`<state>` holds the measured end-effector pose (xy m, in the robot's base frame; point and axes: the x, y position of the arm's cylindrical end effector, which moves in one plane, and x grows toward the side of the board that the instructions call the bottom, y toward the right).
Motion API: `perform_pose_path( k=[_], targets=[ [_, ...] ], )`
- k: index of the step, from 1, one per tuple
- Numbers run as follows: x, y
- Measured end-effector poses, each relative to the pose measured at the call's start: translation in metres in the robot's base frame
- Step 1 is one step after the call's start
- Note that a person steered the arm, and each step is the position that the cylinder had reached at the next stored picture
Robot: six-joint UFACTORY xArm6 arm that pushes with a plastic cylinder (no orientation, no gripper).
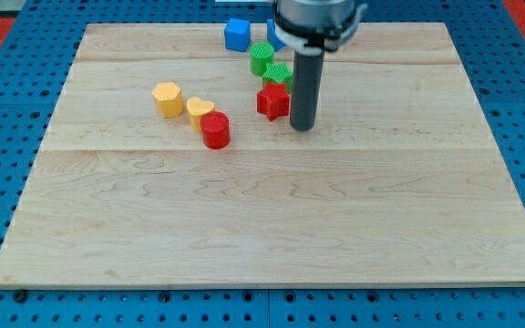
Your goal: Move the red star into the yellow blocks
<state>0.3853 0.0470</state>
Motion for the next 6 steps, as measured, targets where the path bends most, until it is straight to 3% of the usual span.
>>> perform_pose_path(
  k=[1,3,4,5,6],
  targets=[
    [-0.023,-0.008],
    [-0.027,-0.112],
    [-0.066,-0.09],
    [-0.043,-0.145],
    [-0.011,-0.144]
  ],
)
